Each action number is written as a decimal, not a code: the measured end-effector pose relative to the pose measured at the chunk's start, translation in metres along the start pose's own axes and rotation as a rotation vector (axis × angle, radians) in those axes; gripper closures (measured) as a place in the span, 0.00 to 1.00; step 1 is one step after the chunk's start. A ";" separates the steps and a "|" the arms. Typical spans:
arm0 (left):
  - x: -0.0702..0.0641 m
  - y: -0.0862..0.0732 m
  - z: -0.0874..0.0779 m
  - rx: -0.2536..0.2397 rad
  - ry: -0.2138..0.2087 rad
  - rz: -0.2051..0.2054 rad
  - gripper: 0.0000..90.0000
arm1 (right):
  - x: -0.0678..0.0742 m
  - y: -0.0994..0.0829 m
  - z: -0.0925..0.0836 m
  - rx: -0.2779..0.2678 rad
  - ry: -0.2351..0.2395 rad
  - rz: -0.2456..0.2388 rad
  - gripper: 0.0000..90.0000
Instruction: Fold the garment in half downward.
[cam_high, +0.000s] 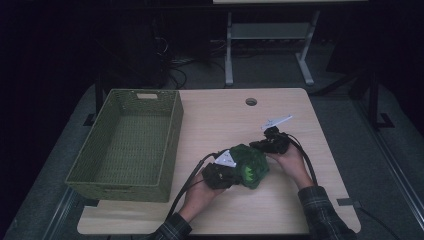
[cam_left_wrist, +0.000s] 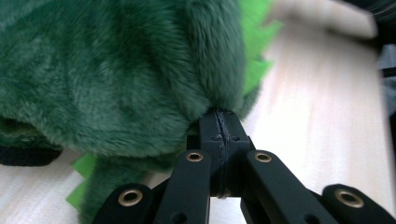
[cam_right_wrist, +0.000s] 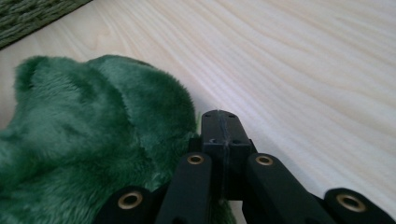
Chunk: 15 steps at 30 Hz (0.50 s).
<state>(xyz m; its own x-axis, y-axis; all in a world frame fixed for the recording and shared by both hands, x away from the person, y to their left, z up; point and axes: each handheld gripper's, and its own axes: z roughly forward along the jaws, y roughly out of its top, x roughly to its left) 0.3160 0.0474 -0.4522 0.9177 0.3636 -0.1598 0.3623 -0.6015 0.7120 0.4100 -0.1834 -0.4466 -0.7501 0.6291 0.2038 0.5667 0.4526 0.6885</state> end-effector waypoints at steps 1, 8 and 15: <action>0.004 0.000 0.006 0.019 0.000 -0.002 1.00 | 0.000 -0.002 0.000 0.006 0.005 0.002 1.00; 0.012 -0.002 0.008 0.044 0.031 -0.005 1.00 | 0.000 -0.013 -0.006 0.023 0.005 0.002 1.00; 0.025 -0.006 0.002 0.065 0.059 -0.013 1.00 | 0.005 -0.033 -0.020 0.022 0.023 0.000 1.00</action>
<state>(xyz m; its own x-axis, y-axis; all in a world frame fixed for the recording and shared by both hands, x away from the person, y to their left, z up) 0.3375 0.0587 -0.4621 0.9023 0.4120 -0.1273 0.3861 -0.6406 0.6637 0.3807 -0.2079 -0.4545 -0.7575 0.6145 0.2203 0.5739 0.4661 0.6733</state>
